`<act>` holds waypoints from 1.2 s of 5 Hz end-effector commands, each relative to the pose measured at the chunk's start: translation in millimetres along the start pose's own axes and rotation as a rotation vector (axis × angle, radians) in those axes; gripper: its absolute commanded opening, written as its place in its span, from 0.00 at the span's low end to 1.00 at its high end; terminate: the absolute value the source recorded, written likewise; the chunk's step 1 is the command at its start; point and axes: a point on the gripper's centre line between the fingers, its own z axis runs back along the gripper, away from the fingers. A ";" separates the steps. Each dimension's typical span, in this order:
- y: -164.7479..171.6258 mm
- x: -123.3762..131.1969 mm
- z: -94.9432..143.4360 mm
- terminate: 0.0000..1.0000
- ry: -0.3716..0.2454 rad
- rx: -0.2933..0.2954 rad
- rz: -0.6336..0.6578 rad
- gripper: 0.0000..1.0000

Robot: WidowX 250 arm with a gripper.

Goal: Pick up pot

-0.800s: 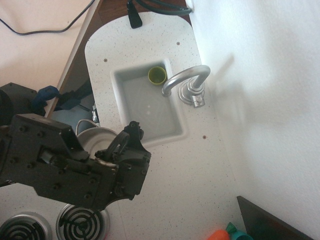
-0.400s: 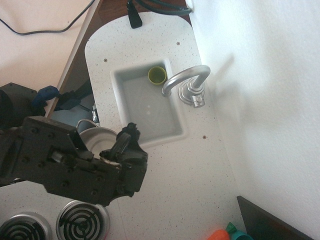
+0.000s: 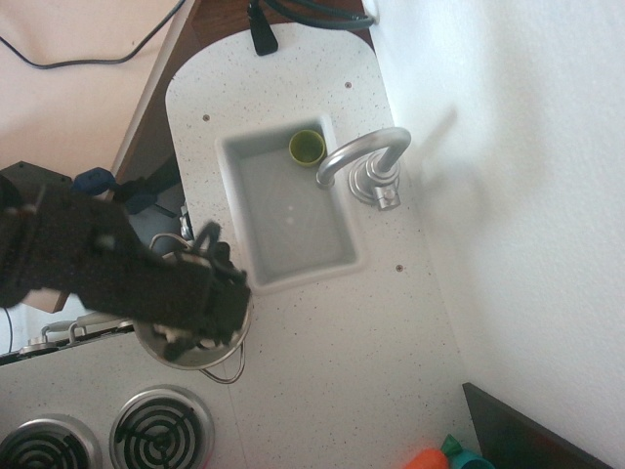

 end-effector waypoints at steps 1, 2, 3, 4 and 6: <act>9.7 -17.0 10.5 0.00 -0.060 -0.092 0.010 1.00; 17.1 -19.6 0.4 0.00 0.035 0.079 0.109 1.00; 29.7 -17.6 -4.1 0.00 0.043 0.316 0.244 1.00; 33.2 -21.9 -5.0 0.00 -0.043 0.374 0.210 1.00; 79.6 -47.2 -46.9 0.00 -0.143 0.033 0.199 1.00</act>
